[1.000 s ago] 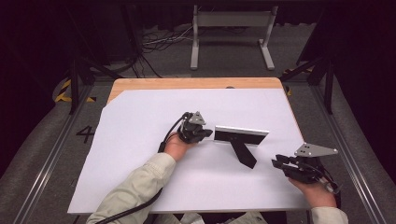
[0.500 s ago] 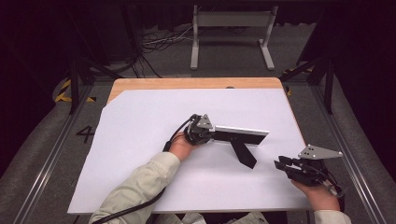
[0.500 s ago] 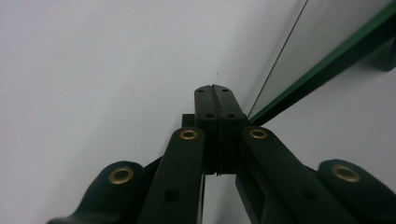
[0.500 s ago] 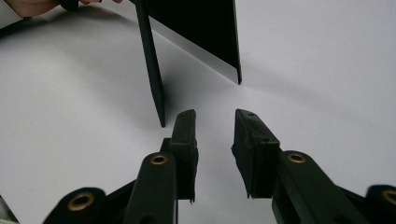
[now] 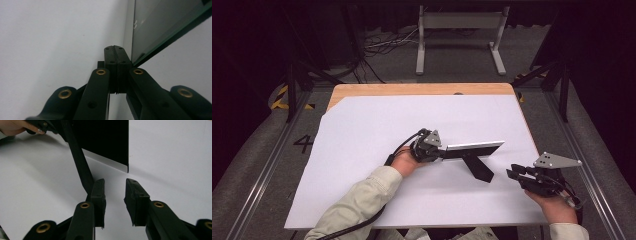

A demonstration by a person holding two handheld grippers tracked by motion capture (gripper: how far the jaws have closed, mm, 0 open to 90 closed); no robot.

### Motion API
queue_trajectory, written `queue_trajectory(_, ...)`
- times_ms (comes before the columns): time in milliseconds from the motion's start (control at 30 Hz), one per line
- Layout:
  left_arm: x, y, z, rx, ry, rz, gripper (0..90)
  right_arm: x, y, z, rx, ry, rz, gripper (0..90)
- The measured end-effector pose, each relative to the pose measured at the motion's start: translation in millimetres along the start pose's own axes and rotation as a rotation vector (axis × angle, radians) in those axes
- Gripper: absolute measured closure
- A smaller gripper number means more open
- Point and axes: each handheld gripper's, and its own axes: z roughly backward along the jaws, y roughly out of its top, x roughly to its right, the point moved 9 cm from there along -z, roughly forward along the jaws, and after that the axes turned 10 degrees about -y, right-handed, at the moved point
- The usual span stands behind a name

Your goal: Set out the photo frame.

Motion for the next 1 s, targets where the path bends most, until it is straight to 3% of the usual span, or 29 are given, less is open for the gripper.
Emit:
queue_trajectory(200, 13.8, -0.4, -1.2, -0.026, -0.050, -0.025, 90.0, 1.9, 1.2, 1.3, -0.003, -0.005, -0.012, 69.0)
queue_trajectory(433, 27.5, -1.7, -2.2, -0.044, -0.105, -0.023, 90.0, 3.5, 3.8, 2.5, 0.002, -0.007, -0.016, 69.0)
queue_trajectory(1000, 58.7, -0.7, -8.3, -0.074, -0.188, -0.054, 90.0, 5.5, 12.3, 4.3, 0.019, -0.005, -0.017, 69.0)
